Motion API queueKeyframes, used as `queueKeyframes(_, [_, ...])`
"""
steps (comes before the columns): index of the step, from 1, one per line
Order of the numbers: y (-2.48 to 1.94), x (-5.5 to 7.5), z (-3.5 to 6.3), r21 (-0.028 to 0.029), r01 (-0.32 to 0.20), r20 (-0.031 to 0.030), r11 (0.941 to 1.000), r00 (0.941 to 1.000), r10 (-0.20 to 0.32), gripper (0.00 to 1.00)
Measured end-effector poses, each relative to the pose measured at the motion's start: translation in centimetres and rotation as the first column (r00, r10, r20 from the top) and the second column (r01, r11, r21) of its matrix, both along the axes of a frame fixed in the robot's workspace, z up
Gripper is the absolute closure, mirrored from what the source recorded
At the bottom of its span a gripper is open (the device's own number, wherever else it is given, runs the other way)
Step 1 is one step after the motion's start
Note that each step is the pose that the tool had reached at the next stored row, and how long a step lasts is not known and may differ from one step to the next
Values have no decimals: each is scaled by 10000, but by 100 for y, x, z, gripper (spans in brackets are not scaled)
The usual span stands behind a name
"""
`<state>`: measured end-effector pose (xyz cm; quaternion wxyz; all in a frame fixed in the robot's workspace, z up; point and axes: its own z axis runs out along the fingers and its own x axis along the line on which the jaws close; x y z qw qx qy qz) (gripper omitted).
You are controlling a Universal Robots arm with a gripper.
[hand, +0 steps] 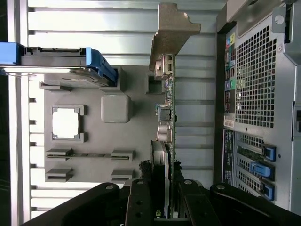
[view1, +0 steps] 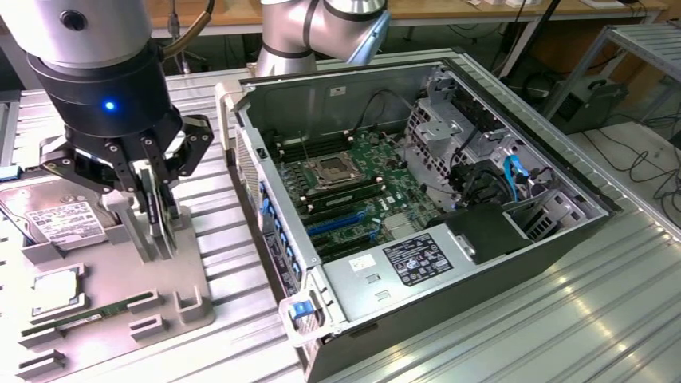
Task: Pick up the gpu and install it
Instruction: 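Pick up the gpu and move the gpu toward the slot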
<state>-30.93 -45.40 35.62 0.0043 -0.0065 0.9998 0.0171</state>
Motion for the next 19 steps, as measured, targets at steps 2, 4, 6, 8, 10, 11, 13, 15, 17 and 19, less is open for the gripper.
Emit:
queueKeyframes(2, [0, 0, 11, 0, -1, 0, 10000, 10000, 1, 73])
queueKeyframes(4, [0, 0, 26, 0, 0, -1, 10000, 10000, 0, 73])
queueKeyframes(6, [0, 0, 39, -1, 0, -1, 10000, 10000, 0, 73])
queueKeyframes(8, [0, 0, 58, 0, 0, 0, 10000, 10000, 0, 73])
queueKeyframes(10, [0, 0, 72, 0, 0, 0, 10000, 10000, 0, 73])
queueKeyframes(11, [0, 0, 78, 0, 0, -1, 10000, 10000, 0, 73])
queueKeyframes(13, [0, 0, 111, 0, 0, 0, 10000, 10000, 0, 73])
queueKeyframes(15, [0, 0, 130, -1, 0, -1, 10000, 10000, 0, 73])
queueKeyframes(17, [0, 0, 144, -1, 0, 0, 10000, 10000, 0, 73])
queueKeyframes(19, [0, 0, 160, 0, 0, 0, 10000, 10000, 0, 73])
